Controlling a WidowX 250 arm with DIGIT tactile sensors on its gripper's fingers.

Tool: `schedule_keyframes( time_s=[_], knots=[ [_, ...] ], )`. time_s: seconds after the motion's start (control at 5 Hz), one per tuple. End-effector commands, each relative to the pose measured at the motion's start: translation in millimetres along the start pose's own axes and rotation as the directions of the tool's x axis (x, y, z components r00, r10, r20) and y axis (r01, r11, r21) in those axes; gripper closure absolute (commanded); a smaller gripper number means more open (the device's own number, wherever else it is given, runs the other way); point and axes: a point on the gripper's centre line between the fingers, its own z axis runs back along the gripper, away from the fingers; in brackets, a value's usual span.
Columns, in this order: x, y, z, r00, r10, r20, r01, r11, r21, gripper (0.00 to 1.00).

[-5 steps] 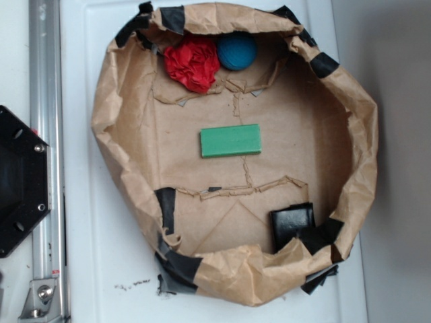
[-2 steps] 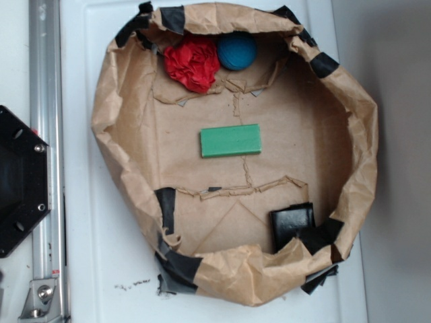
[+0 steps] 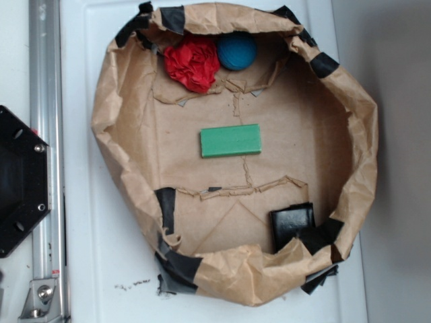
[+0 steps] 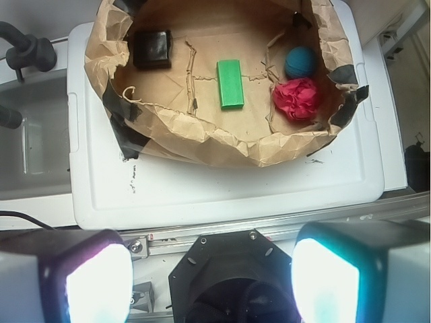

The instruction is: Grab the black box.

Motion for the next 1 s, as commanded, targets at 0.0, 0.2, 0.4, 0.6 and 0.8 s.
schedule_keyframes(
  time_s=[0.0,0.2,0.4,0.6,0.8],
  knots=[
    [98,35,-58,0.994,-0.073,0.085,0.069,0.996,0.049,0.00],
    [147,43,-79,0.983,-0.118,0.137,0.108,0.991,0.083,0.00],
    [136,26,-82,0.952,-0.247,0.179,0.230,0.967,0.110,0.00],
    [141,26,-99,0.965,-0.172,0.199,0.143,0.978,0.151,0.00],
    [141,33,-126,0.975,-0.052,0.216,0.032,0.995,0.095,0.00]
  ],
)
